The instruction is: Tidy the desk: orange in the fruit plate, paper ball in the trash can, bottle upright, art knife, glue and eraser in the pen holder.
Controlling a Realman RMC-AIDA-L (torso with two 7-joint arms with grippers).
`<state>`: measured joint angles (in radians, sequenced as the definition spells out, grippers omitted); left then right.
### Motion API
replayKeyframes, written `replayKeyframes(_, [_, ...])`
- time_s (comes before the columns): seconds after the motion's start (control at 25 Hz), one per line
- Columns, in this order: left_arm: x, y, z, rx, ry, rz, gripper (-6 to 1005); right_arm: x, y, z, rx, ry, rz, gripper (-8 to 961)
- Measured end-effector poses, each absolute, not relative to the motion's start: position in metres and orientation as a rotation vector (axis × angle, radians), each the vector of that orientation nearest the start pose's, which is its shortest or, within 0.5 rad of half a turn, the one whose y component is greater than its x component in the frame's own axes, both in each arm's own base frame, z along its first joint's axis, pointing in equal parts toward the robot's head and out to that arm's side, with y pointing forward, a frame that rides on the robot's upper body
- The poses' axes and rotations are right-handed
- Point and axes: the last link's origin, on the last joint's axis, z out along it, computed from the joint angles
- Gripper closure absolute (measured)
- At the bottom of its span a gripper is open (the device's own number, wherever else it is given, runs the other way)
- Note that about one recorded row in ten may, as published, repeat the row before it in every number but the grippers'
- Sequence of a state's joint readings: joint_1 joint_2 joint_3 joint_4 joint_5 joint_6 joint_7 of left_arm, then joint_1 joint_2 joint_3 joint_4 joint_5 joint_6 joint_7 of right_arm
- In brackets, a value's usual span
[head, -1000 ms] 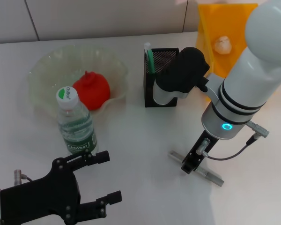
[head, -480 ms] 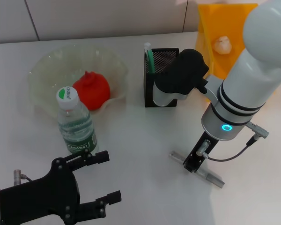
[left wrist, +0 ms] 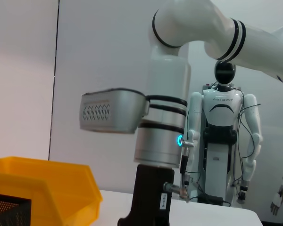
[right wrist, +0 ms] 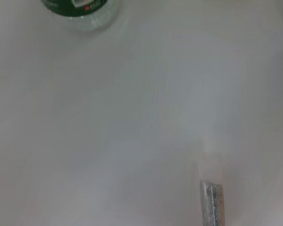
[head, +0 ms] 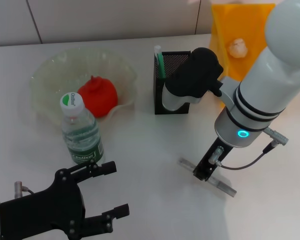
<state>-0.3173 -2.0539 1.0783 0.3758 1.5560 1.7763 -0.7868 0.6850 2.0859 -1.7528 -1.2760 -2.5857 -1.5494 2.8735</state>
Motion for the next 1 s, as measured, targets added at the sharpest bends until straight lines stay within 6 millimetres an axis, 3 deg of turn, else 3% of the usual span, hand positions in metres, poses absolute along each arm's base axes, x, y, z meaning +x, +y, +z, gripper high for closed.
replayKeyframes(0.16, [-0.277, 0.223, -0.038, -2.742, -0.213, -1.132, 193, 0.145, 0.328, -0.048, -2.598, 0.945, -0.653, 822])
replayKeyframes(0.28, [-0.277, 0.223, -0.038, -2.741, -0.213, -1.132, 193, 0.133, 0.332, -0.018, -2.578, 0.917, -0.440, 823])
replayKeyframes(0.32, [-0.277, 0.223, -0.038, -2.739, -0.212, -1.133, 193, 0.128, 0.335, 0.003, -2.546, 0.894, -0.300, 823])
replayKeyframes(0.36, [-0.277, 0.223, -0.038, -2.739, -0.212, -1.133, 192, 0.128, 0.335, 0.003, -2.546, 0.894, -0.300, 823])
replayKeyframes(0.48, [-0.276, 0.223, -0.038, -2.737, -0.207, -1.136, 192, 0.121, 0.340, 0.040, -2.475, 0.823, 0.008, 824])
replayKeyframes(0.52, [-0.275, 0.224, -0.038, -2.737, -0.203, -1.137, 192, 0.117, 0.341, 0.055, -2.466, 0.753, 0.204, 824])
replayKeyframes(0.56, [-0.275, 0.224, -0.038, -2.737, -0.203, -1.137, 192, 0.117, 0.341, 0.055, -2.466, 0.753, 0.204, 825])
replayKeyframes(0.68, [-0.275, 0.224, -0.038, -2.737, -0.200, -1.139, 192, 0.116, 0.341, 0.065, -2.460, 0.625, 0.487, 826])
replayKeyframes(0.72, [-0.274, 0.224, -0.038, -2.737, -0.197, -1.141, 192, 0.124, 0.344, 0.064, -2.442, 0.548, 0.601, 826])
replayKeyframes(0.76, [-0.274, 0.224, -0.038, -2.737, -0.197, -1.141, 192, 0.124, 0.344, 0.064, -2.442, 0.548, 0.601, 826])
replayKeyframes(0.88, [-0.274, 0.225, -0.038, -2.735, -0.194, -1.143, 192, 0.146, 0.354, 0.054, -2.389, 0.482, 0.732, 827])
replayKeyframes(0.92, [-0.273, 0.225, -0.038, -2.735, -0.193, -1.143, 192, 0.163, 0.359, 0.046, -2.341, 0.460, 0.833, 827])
replayKeyframes(1.0, [-0.273, 0.225, -0.038, -2.736, -0.192, -1.144, 192, 0.172, 0.361, 0.041, -2.311, 0.433, 0.879, 828])
